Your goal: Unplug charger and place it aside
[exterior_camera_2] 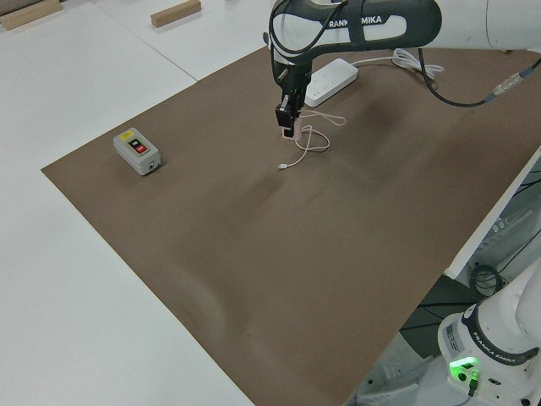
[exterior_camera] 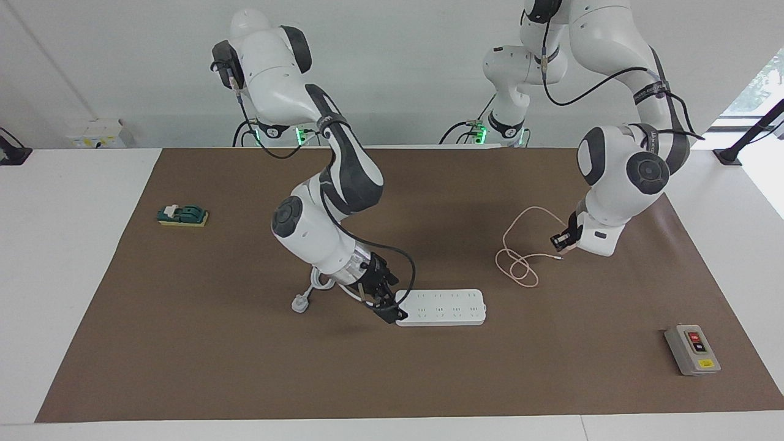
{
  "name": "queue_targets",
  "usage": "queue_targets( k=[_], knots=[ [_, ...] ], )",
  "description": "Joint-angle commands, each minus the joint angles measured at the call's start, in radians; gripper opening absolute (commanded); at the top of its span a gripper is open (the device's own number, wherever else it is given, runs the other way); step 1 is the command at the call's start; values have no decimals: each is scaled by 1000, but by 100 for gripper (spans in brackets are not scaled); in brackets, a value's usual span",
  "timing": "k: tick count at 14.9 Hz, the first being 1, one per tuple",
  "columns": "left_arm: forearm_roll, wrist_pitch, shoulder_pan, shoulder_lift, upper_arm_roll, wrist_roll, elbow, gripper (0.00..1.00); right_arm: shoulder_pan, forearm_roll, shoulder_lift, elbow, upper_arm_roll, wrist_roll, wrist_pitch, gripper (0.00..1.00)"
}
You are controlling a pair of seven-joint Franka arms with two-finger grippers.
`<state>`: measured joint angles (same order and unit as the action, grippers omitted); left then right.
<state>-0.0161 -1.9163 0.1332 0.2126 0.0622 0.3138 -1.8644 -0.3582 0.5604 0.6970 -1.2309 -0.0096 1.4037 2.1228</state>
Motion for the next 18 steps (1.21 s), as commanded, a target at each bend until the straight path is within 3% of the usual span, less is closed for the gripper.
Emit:
queue_targets(
  k=[1, 3, 6, 9, 13, 16, 18],
  knots=[
    [-9, -128, -35, -162, -12, -140, -230, 0, 28, -103, -74, -29, -9, -49, -99, 100],
    [22, -170, -32, -252, -15, -191, -354, 0, 44, -227, -149, -68, -9, -154, -157, 100],
    [45, -358, -26, -301, -16, -212, -514, 0, 85, -319, -250, -157, -10, -380, -178, 100],
    [50, -381, -61, -294, -10, -284, -518, 0, 140, -414, -306, -174, -9, -611, -262, 100],
    [50, -379, -119, -277, -9, -344, -521, 100, 188, -496, -362, -171, -9, -796, -352, 100],
    [50, -340, -165, -265, -9, -369, -477, 100, 214, -498, -378, -165, -10, -864, -389, 100],
    [48, -168, -181, -221, -9, -381, -330, 100, 232, -499, -396, -165, -10, -885, -409, 100]
  ],
)
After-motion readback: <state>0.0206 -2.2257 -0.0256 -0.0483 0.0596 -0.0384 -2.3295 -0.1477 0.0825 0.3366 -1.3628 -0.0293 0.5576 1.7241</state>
